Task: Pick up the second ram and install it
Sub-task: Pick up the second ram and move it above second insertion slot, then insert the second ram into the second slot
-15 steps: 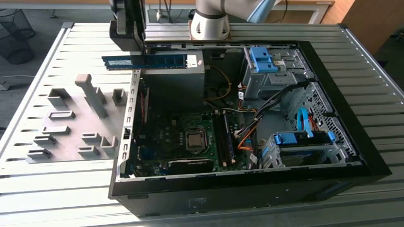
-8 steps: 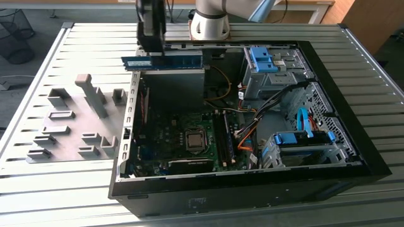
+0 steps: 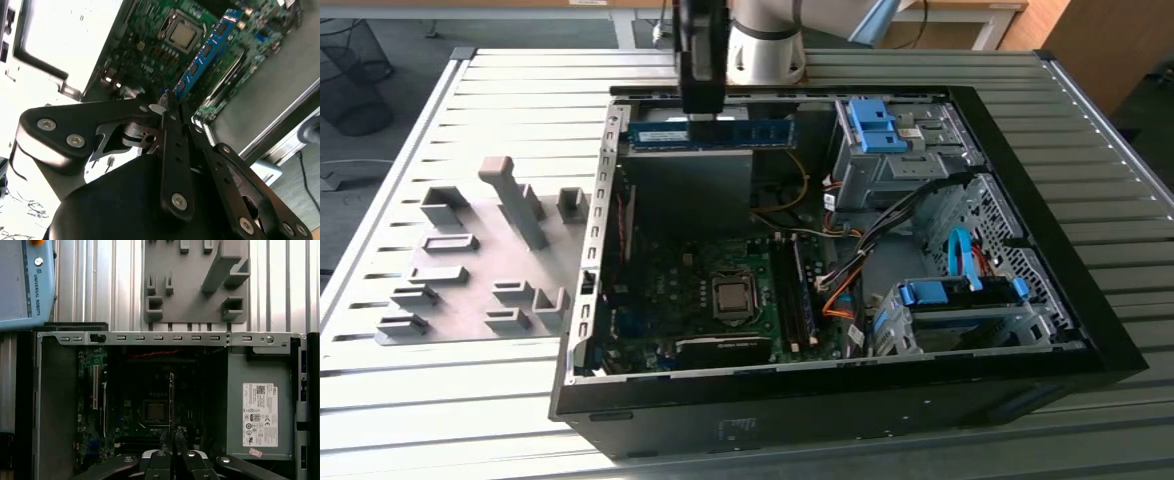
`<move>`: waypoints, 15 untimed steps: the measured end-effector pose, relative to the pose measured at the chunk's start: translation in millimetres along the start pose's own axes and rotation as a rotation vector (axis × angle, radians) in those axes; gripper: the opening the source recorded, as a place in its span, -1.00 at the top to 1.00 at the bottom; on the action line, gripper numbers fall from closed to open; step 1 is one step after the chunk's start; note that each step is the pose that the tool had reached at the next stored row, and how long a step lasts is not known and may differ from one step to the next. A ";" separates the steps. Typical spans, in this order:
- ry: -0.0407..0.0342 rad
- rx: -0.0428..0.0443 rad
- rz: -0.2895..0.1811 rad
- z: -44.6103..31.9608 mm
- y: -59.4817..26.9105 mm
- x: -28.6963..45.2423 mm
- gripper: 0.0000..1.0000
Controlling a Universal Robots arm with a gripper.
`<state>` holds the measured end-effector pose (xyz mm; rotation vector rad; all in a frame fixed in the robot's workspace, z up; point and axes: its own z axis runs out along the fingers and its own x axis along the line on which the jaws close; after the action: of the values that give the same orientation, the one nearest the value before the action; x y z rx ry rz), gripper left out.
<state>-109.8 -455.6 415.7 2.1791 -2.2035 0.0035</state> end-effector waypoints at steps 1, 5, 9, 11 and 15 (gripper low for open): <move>-0.0001 0.0000 0.000 0.4 -4.5 -0.1 0.73; 0.0000 0.0000 0.000 1.5 -20.4 -0.3 0.73; 0.0008 0.0000 0.000 1.8 -22.6 -0.3 0.73; 0.0008 0.0000 0.000 1.9 -22.6 -0.3 0.73; 0.0009 0.0000 0.000 1.8 -22.6 -0.3 0.73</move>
<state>-87.2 -455.6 413.2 2.1786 -2.2031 0.0044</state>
